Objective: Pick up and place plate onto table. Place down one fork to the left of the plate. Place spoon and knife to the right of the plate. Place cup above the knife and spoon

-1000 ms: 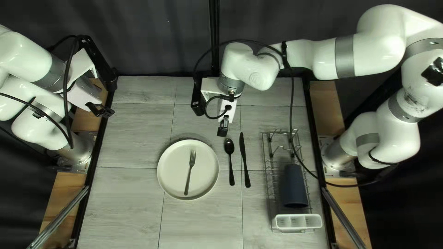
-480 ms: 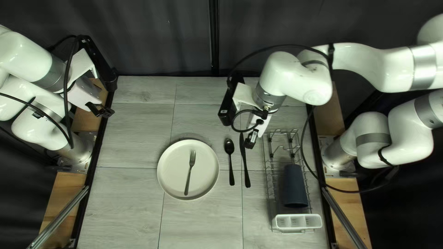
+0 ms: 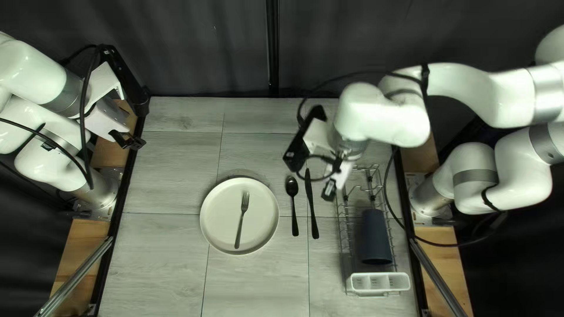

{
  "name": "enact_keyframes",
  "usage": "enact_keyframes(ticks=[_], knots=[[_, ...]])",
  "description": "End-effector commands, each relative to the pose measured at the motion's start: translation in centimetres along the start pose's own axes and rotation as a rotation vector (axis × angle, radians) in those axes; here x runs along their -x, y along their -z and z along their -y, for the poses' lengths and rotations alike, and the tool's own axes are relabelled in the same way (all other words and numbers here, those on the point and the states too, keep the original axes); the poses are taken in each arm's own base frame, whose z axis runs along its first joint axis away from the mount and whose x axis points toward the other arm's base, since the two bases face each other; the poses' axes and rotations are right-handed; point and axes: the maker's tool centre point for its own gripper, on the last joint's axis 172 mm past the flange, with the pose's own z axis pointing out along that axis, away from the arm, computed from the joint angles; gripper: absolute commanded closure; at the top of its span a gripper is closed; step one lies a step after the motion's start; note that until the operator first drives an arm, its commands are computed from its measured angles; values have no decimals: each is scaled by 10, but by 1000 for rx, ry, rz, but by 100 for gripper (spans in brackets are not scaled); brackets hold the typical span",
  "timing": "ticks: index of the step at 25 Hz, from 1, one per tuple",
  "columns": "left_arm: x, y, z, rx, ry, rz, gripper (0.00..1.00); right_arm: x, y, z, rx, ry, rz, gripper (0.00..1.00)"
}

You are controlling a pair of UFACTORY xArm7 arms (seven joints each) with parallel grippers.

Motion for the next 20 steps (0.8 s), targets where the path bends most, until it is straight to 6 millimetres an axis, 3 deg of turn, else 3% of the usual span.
enact_keyframes(ticks=[1,5,11,20], knots=[[0,0,0,0,0,0,0,4,2,0,33,-28,-8,0],[0,0,0,0,0,0,0,7,-6,-2,-1,3,-10,0],[0,0,0,0,0,0,0,43,-22,11,-5,-120,-2,0],[0,0,0,0,0,0,0,73,-53,15,71,-239,3,0]])
